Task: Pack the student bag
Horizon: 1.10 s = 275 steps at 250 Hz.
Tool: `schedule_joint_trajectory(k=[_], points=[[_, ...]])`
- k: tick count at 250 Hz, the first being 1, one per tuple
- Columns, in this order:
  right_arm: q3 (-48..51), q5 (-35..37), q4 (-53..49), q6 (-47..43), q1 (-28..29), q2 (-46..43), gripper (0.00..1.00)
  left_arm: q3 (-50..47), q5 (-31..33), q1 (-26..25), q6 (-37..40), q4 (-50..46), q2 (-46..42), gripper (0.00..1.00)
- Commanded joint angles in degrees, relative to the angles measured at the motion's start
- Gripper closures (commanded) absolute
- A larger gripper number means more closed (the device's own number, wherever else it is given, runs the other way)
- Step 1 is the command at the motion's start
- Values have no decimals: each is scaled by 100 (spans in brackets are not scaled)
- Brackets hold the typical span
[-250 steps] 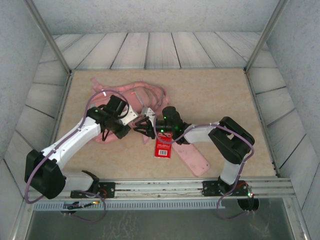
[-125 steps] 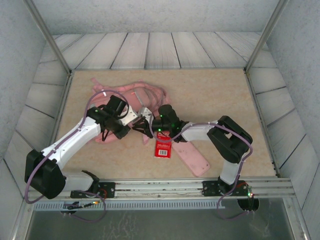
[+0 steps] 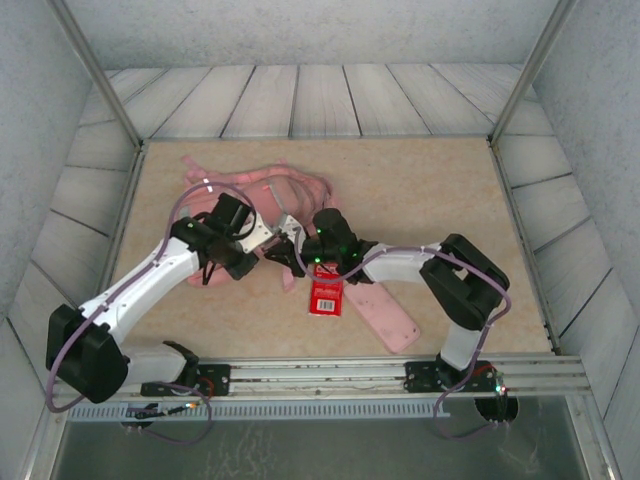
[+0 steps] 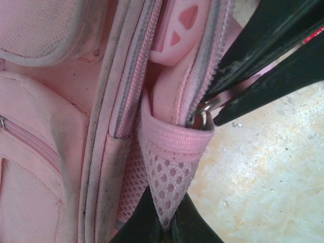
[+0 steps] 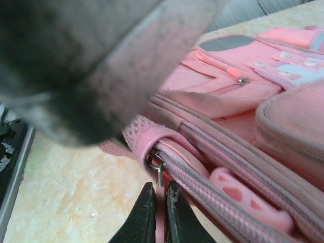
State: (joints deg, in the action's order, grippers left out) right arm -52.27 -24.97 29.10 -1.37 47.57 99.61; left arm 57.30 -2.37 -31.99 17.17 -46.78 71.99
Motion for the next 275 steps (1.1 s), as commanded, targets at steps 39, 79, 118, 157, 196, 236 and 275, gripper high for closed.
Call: schedule_joint_trajectory(k=[39,79,118,157,196,236,275], points=[[275,1476,-1944,87,-77,-1175,100,-121,432,232,138,542,-278,100],[410,1804,-2969,203,-408,-1711,100,-223,628,289,129,632,-179,100],[792,1630,-3385,464,-1091,-2367,100,-276,680,368,138,681,67,100],[1031,1517,-3649,568,-1826,-2835,100,-263,637,571,124,892,303,100],[1005,1561,-3880,632,-2244,-2913,100,-236,593,963,177,1274,560,100],[894,1237,-3949,751,-2311,-2936,100,-58,480,1347,178,1530,1094,100],[907,118,-3846,607,-2146,-3042,100,271,366,1395,37,1235,1600,89]])
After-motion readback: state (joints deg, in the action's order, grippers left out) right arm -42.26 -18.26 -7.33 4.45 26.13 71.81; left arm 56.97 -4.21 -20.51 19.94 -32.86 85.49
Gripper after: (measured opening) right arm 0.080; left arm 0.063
